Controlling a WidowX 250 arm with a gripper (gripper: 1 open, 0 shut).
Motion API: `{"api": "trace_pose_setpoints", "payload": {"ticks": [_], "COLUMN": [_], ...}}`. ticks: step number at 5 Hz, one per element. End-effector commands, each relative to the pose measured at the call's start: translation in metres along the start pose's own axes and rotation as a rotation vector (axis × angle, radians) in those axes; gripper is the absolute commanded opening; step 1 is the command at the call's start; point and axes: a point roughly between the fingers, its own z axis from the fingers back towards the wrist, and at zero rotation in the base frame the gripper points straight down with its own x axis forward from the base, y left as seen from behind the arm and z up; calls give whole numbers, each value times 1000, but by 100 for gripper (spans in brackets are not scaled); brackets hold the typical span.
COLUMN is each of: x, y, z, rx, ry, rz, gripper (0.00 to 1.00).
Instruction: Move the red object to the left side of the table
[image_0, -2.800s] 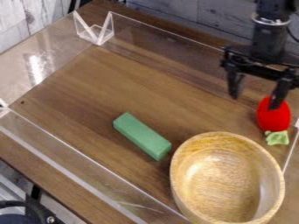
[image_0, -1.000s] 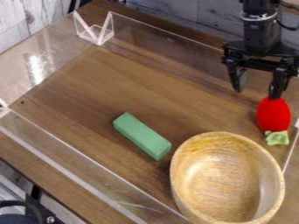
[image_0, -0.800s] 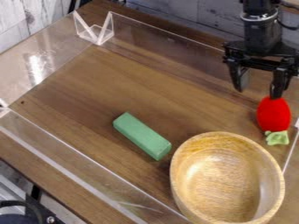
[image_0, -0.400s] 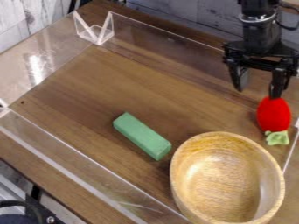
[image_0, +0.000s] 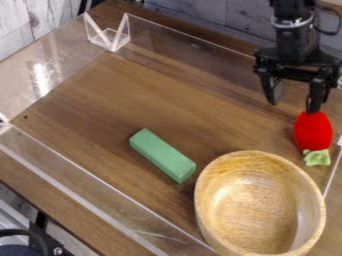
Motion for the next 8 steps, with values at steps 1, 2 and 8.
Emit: {"api": "trace_pose_setpoints", "payload": {"ticks": [1,2,8], "x": [6,5,5], "y": [-6,-6,-6], "z": [1,-12,63], "rx": [-8,-9,-24], "ry": [-28,-11,-108], "rz": [-19,-15,13], "gripper": [100,100,0]}}
